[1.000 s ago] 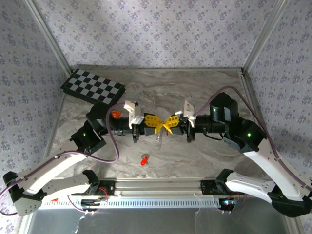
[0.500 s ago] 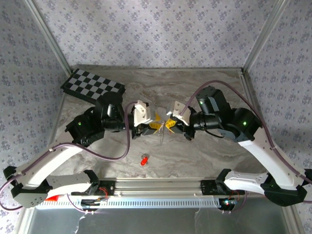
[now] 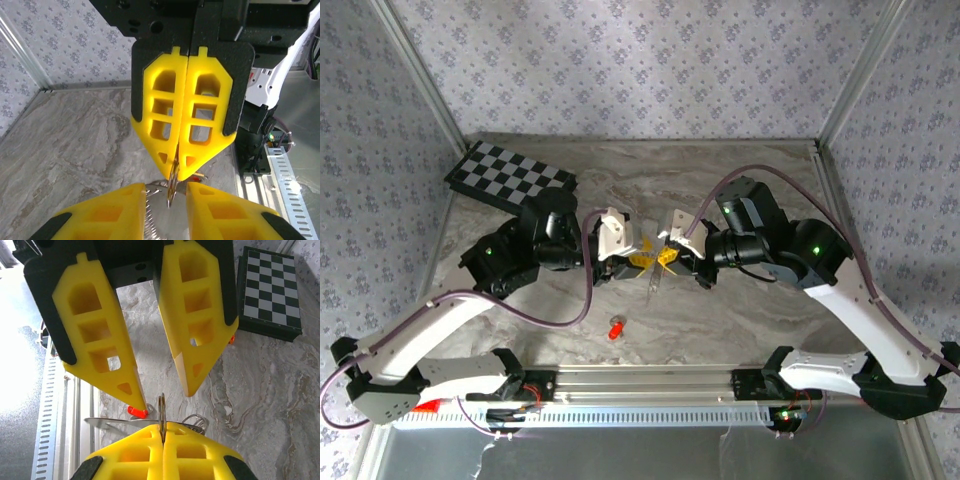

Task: Put the keys on the keyring

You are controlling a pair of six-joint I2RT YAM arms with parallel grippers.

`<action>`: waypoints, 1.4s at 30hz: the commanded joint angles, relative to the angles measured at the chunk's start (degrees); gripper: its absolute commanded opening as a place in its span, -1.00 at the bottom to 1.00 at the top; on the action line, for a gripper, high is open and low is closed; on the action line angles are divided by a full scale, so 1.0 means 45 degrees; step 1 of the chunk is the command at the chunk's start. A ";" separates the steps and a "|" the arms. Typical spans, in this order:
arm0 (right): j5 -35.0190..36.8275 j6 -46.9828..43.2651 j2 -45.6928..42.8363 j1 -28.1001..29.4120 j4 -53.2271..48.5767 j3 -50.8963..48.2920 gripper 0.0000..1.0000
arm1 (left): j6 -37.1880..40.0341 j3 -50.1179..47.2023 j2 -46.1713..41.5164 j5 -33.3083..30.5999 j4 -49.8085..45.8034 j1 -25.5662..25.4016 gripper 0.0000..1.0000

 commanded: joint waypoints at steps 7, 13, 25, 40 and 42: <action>-0.0574 -0.0050 -0.0072 -0.0012 0.0180 -0.0039 -1.00 | -0.0517 -0.0554 -0.0002 0.0661 0.1275 -0.0104 -1.00; -0.0818 0.0413 -0.0368 -0.0154 0.0540 -0.0451 -1.00 | -0.1152 -0.0875 -0.0594 0.1104 0.2149 -0.0105 -1.00; -0.2669 0.2428 -0.1951 -0.0912 0.3840 -0.2370 -0.78 | -0.3225 -0.2499 -0.1741 0.2142 0.6090 -0.0212 -1.00; -0.2690 0.2775 -0.2391 -0.1021 0.4102 -0.2633 -0.74 | -0.3833 -0.3454 -0.1887 0.1794 0.8099 -0.0690 -1.00; -0.2760 0.2753 -0.2421 -0.1021 0.4044 -0.2675 -0.83 | -0.3909 -0.3550 -0.1958 0.1810 0.8262 -0.0685 -1.00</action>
